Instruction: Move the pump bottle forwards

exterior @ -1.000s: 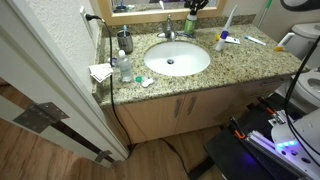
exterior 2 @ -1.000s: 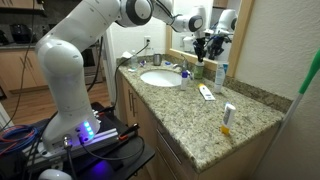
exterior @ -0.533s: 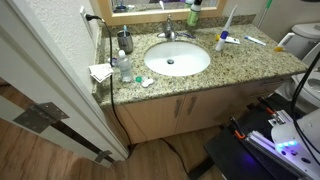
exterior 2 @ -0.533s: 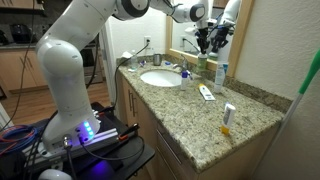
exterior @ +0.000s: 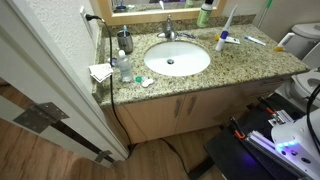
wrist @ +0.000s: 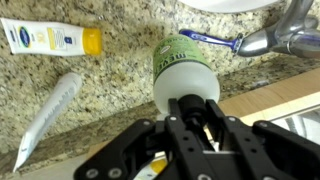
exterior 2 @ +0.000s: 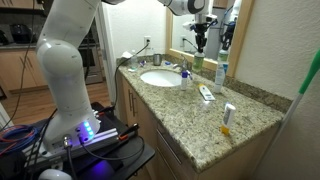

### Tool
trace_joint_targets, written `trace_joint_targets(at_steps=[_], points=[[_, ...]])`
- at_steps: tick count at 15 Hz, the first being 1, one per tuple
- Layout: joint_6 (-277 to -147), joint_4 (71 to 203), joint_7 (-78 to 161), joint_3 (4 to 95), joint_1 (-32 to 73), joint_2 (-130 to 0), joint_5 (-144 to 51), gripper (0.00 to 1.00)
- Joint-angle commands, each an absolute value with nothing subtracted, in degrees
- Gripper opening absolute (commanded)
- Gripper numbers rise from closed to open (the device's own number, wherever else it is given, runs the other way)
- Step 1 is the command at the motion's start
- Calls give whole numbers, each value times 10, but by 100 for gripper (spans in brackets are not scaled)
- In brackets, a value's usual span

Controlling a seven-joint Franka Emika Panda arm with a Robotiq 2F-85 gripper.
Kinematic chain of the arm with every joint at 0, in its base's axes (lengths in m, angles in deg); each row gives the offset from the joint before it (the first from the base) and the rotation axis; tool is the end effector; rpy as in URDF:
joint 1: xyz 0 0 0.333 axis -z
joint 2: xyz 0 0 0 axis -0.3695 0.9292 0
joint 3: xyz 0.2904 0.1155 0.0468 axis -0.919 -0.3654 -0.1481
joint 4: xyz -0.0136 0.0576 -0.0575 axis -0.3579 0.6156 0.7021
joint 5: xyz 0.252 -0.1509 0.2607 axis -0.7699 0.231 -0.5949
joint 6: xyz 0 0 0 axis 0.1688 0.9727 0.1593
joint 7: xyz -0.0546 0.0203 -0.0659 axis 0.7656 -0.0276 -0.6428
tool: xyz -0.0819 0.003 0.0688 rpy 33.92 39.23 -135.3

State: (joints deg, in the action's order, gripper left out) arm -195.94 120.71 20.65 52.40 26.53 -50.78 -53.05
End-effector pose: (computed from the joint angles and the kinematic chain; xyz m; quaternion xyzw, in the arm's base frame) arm 0.7195 -0.1294 0.4459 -0.9413 0.3217 -0.1018 0.0104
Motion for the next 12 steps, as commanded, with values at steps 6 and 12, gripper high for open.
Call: trace_joint_targets(at_steps=[6, 12], points=[[-1974, 1289, 95, 529, 257, -526, -561, 30], [-1994, 1292, 55, 538, 242, -508, -534, 8]])
